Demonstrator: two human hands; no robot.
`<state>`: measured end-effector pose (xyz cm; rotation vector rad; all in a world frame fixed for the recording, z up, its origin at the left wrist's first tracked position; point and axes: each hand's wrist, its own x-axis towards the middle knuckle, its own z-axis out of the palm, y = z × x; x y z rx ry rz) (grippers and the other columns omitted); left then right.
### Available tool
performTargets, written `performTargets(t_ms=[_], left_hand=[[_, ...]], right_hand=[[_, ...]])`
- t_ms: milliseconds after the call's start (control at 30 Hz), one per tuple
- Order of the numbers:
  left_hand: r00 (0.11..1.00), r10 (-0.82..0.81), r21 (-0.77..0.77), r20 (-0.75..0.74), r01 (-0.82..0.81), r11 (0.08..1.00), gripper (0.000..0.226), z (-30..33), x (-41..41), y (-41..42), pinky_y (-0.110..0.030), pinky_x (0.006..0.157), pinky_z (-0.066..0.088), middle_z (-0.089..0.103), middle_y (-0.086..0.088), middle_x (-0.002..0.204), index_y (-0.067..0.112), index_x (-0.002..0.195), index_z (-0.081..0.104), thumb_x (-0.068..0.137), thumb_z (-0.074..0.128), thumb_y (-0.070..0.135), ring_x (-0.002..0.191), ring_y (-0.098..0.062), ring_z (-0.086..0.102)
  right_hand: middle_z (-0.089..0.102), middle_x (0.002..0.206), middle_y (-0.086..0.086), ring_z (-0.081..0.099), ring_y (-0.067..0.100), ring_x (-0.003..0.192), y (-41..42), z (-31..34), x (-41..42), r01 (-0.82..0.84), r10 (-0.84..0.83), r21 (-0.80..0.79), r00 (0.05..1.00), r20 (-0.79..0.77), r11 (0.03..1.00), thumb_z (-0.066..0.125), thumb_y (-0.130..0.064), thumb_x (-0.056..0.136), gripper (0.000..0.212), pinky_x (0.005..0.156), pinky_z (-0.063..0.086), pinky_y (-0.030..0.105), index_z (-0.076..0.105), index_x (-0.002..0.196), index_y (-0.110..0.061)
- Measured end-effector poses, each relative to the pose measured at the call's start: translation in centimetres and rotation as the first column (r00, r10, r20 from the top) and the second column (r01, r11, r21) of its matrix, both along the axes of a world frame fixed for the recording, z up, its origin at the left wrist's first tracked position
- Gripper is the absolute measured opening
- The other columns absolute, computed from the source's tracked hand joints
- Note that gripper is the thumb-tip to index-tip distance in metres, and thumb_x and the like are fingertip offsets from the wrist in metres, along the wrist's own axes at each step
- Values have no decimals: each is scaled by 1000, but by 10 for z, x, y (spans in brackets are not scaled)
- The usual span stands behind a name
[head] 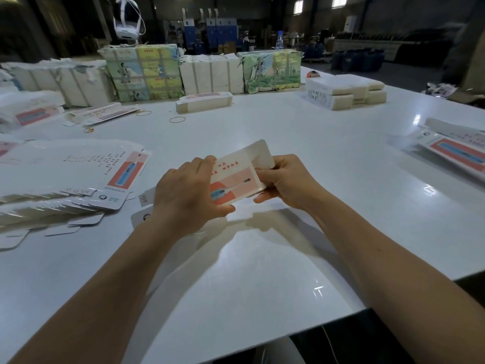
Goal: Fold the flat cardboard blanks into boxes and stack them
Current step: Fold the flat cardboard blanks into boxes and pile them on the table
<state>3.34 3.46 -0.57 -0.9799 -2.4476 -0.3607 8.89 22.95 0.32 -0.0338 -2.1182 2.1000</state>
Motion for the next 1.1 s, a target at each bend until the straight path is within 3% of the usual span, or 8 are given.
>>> performTargets(t_ms=[200,400,533,667,767,867,1000,1100], left_hand=[[1000,-5,-13,-10,5,1000,67,-2,2,2,-36,70,48,65,-11,111,8,121,55,68,80,41,73,-27,62],[999,41,-51,-27,-43,998,91,-5,1,4,-45,90,41,53,-7,122,15,138,37,67,67,64,98,-23,53],[998,35,-62,-58,-38,997,96,-1,7,9,-41,81,46,54,-9,117,11,137,38,65,70,65,98,-25,52],[994,50,-104,-93,-60,993,82,6,12,12,-36,71,48,60,-7,110,11,130,46,68,72,58,89,-26,58],[991,42,-84,-128,-54,995,65,11,13,11,-35,64,49,65,-9,101,10,119,56,71,75,49,77,-30,62],[992,12,-122,-125,-27,992,72,12,9,8,-36,64,51,64,-7,106,12,124,51,71,73,55,80,-29,63],[999,-42,-221,-5,40,974,91,14,-7,-7,-34,71,52,56,-6,124,17,141,32,71,70,60,92,-21,60],[994,-34,-198,103,54,979,86,14,-15,-20,-31,71,51,54,-3,128,21,142,31,74,69,56,85,-15,54]], right_hand=[[75,82,7,72,29,68,2,2,-1,-37,42,-88,998,48,995,57,1,90,19,45,55,25,71,84,-9],[75,86,11,73,29,74,6,-1,-1,-32,39,-72,995,96,997,58,0,90,10,47,55,25,68,91,-3],[75,86,9,73,25,70,5,-1,1,-95,87,56,987,132,994,60,-6,90,12,48,54,25,70,90,-11],[73,69,8,69,21,54,5,-3,0,-25,10,211,997,73,977,55,2,89,22,46,53,25,72,82,-10],[68,58,9,65,20,47,5,-4,-1,7,-17,204,999,46,979,53,4,88,24,45,52,25,71,79,-8],[68,59,11,64,21,46,5,-4,0,-5,-6,149,998,70,989,53,4,88,24,44,51,25,70,79,-10],[68,60,12,60,18,43,9,-2,1,22,-30,99,996,81,995,52,5,88,21,44,50,25,69,84,-7],[67,61,11,57,17,42,7,-1,0,40,-44,50,997,65,998,54,0,90,14,43,49,24,67,89,-4]])
